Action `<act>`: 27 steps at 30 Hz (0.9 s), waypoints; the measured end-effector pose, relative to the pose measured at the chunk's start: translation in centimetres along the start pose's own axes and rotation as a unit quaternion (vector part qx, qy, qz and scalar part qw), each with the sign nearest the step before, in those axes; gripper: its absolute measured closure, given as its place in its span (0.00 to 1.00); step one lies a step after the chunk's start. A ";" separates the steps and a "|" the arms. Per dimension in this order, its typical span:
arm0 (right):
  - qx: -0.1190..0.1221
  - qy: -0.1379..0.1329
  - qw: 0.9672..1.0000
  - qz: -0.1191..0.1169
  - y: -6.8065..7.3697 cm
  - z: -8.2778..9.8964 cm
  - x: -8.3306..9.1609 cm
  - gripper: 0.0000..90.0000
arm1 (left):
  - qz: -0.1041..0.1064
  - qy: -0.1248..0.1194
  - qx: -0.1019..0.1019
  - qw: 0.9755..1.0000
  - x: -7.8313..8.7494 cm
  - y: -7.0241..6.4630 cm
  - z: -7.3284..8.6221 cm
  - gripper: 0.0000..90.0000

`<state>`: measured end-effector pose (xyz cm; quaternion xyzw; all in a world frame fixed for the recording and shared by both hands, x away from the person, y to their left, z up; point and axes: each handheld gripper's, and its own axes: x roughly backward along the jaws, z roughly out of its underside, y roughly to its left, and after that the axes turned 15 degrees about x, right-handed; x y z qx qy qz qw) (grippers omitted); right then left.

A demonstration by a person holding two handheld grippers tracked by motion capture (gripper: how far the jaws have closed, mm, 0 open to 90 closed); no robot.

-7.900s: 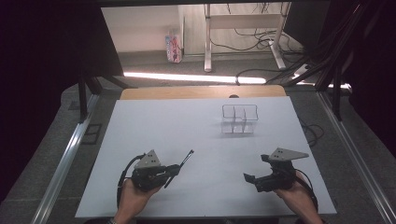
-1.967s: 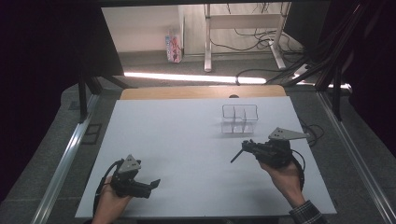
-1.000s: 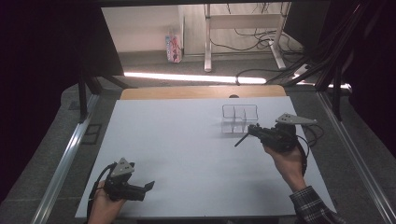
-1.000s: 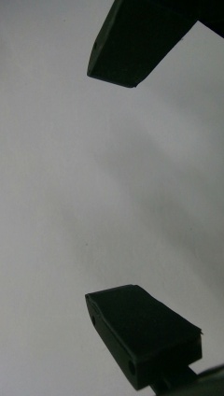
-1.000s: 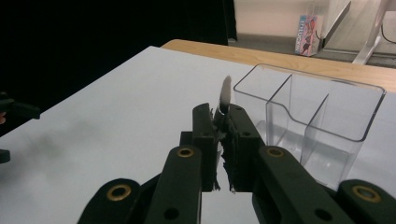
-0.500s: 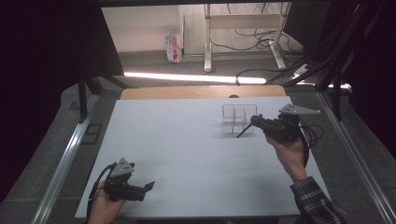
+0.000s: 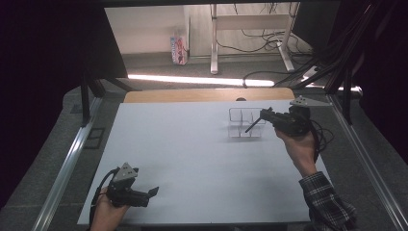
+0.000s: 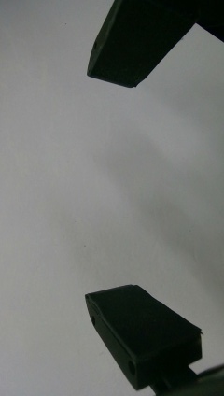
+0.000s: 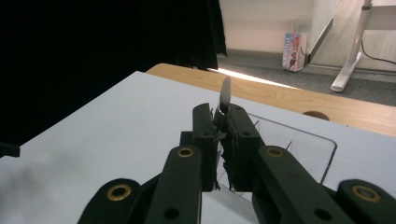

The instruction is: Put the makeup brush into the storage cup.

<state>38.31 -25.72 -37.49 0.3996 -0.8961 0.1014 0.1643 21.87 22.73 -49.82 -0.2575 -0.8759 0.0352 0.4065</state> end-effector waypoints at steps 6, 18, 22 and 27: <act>0.003 -0.005 1.000 0.011 -0.6 -1.0 -0.1 0.93 | 0.001 -0.001 0.003 1.000 0.0 0.0 0.0 0.00; 0.014 -0.010 0.999 0.033 -1.9 -2.9 -1.4 0.93 | 0.004 -0.001 0.009 1.000 0.0 0.1 0.0 0.00; 0.020 -0.008 0.999 0.042 -2.3 -3.3 -2.0 0.93 | 0.006 -0.001 0.011 1.000 0.0 0.1 0.0 0.00; 0.023 -0.003 0.998 0.050 -2.7 -3.4 -2.6 0.93 | 0.009 0.001 0.013 1.000 0.0 0.1 0.0 0.00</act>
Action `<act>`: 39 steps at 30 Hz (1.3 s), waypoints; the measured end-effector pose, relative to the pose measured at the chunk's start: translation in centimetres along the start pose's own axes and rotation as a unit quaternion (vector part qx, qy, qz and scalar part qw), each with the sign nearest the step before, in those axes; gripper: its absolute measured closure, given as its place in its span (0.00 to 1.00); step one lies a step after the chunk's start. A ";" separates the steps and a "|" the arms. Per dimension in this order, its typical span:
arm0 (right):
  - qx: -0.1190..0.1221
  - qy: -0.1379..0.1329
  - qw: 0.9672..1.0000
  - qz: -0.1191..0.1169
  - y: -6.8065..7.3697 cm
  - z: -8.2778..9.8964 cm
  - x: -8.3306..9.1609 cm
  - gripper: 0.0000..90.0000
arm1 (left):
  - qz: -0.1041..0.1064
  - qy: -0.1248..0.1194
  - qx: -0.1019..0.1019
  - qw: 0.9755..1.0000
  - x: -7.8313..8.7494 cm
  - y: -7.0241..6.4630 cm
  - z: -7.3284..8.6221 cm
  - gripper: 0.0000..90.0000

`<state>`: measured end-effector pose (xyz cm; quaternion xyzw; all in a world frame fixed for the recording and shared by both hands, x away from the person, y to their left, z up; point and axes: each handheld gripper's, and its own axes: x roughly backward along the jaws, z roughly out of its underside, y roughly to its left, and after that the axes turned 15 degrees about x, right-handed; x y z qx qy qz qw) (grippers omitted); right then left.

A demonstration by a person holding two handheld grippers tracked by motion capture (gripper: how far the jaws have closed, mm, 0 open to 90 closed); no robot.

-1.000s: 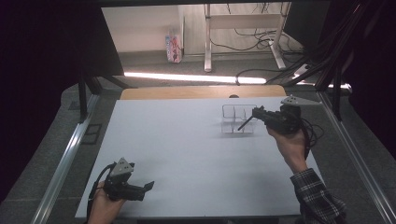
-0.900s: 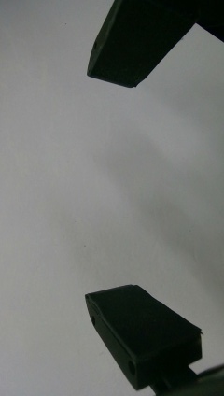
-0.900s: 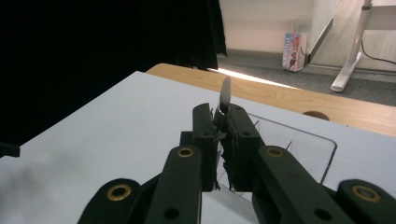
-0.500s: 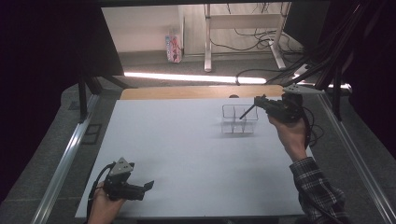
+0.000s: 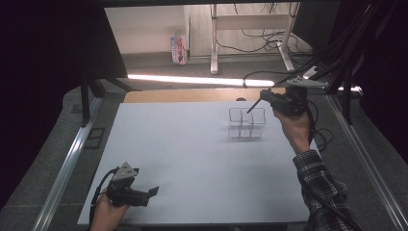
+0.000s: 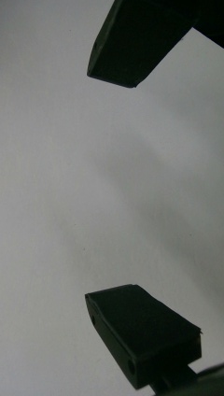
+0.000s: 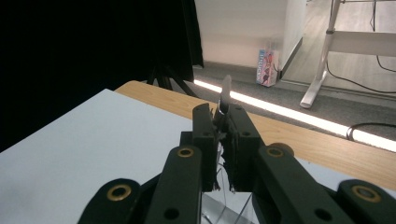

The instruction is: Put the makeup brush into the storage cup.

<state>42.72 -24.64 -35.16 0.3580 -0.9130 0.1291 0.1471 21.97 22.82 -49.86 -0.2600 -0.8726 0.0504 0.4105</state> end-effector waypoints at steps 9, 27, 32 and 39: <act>0.002 0.013 1.000 0.008 -0.3 0.6 -1.4 0.93 | 0.000 0.001 -0.001 1.000 0.0 0.0 0.0 0.00; 0.003 0.040 0.999 0.011 -0.1 3.2 -3.7 0.93 | 0.009 -0.001 0.000 1.000 0.0 -0.1 0.0 0.01; 0.007 0.043 0.999 0.011 0.1 3.7 -4.1 0.93 | 0.009 0.000 -0.001 1.000 -0.1 -0.1 0.0 0.01; 0.012 0.052 0.999 0.010 0.5 4.7 -4.7 0.93 | 0.008 0.001 -0.002 1.000 -0.1 -0.2 0.0 0.01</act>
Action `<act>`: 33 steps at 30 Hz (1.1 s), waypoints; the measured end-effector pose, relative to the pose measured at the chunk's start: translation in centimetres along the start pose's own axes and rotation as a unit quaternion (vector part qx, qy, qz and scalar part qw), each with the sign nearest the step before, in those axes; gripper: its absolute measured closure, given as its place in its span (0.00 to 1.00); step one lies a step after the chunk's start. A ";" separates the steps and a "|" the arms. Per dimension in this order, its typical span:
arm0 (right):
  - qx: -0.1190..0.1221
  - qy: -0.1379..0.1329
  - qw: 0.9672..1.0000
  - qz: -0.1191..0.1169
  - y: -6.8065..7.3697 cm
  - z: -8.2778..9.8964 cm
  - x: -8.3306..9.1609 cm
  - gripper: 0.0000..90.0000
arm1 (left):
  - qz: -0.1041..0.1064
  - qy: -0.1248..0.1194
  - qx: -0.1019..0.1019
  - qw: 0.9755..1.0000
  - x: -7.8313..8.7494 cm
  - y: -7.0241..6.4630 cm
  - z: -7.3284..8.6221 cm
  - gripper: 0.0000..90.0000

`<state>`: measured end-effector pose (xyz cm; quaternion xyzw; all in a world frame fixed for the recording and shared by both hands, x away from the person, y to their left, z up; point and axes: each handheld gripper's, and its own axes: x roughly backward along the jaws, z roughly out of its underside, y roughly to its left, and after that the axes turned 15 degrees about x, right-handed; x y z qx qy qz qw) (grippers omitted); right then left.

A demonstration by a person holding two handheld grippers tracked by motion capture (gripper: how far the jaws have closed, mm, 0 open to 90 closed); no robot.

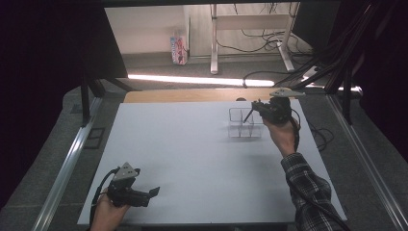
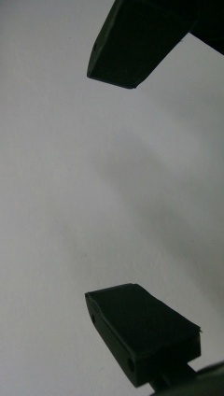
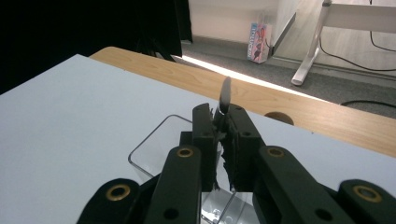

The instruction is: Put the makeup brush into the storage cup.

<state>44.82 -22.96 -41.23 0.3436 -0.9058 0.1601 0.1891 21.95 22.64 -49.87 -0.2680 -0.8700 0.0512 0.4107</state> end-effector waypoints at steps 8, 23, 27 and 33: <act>0.000 0.013 1.000 -0.002 0.3 1.1 -0.8 0.92 | -0.001 0.002 -0.004 1.000 0.0 0.0 0.0 0.01; -0.003 0.024 1.000 -0.006 0.4 1.5 -1.6 0.46 | -0.005 0.004 -0.007 1.000 -0.1 -0.1 0.0 0.01; -0.012 0.023 1.000 -0.012 0.0 1.1 -1.7 0.19 | -0.006 0.004 -0.008 1.000 -0.1 -0.1 0.0 0.01; -0.019 0.036 0.999 -0.012 -0.1 1.1 -1.9 0.05 | -0.007 0.003 -0.008 1.000 -0.1 -0.1 0.0 0.01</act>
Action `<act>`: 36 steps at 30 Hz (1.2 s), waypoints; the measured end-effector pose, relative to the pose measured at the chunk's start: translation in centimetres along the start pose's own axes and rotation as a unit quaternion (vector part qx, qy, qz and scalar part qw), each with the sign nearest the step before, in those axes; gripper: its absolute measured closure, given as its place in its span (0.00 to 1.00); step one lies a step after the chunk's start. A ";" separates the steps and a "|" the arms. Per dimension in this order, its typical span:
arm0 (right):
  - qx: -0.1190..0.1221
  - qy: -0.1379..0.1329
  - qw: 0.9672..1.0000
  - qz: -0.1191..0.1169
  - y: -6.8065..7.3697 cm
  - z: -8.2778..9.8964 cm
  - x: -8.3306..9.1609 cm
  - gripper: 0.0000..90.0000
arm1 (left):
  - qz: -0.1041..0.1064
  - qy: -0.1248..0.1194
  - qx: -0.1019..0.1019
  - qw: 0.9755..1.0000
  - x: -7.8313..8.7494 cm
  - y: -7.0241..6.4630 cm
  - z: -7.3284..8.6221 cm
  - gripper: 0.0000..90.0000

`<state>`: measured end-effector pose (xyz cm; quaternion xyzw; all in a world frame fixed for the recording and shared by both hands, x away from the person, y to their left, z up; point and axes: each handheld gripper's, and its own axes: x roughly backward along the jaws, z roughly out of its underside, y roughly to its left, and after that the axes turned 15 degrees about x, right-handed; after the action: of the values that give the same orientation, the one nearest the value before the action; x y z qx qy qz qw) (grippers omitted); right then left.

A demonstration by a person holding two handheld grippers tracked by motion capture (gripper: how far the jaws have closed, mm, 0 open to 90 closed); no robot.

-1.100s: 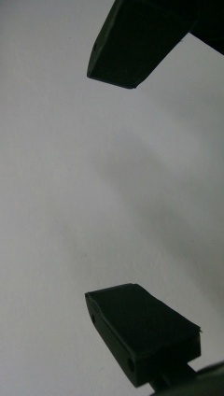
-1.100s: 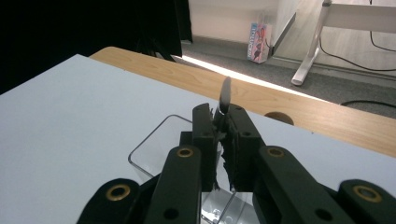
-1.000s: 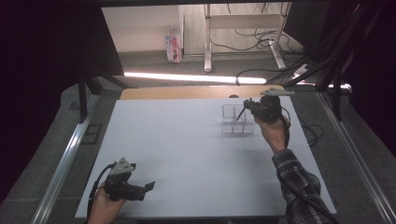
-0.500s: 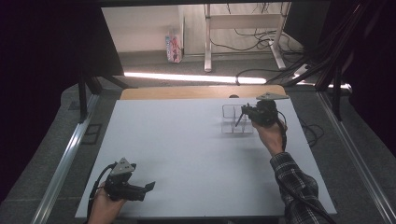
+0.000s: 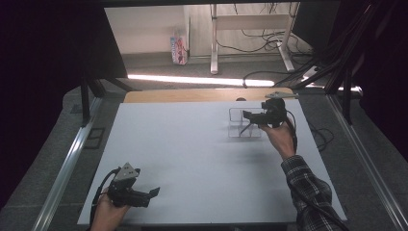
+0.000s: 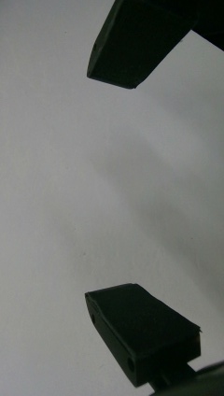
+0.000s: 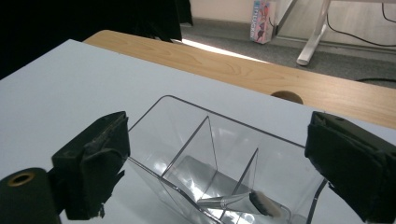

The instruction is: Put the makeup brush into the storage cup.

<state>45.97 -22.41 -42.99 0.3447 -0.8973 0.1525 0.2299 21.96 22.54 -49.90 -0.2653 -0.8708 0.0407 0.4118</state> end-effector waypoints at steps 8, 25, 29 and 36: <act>0.002 0.004 1.000 -0.008 0.1 0.0 0.4 0.04 | 0.000 0.000 -0.002 1.000 0.0 0.0 0.0 0.01; 0.023 0.006 1.000 -0.020 1.2 -0.4 2.1 0.03 | 0.003 -0.001 0.001 1.000 0.0 0.1 0.0 0.01; 0.027 0.008 0.999 -0.025 1.7 -0.5 2.7 0.03 | 0.005 0.001 0.002 1.000 -0.1 0.0 0.0 0.01; 0.031 0.005 0.999 -0.033 2.5 -0.4 3.7 0.03 | 0.007 0.000 0.004 1.000 -0.1 0.0 0.0 0.01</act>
<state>41.95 -22.46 -41.04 0.3804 -0.8790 0.1746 0.2283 22.00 22.55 -49.99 -0.2695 -0.8688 0.0465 0.4127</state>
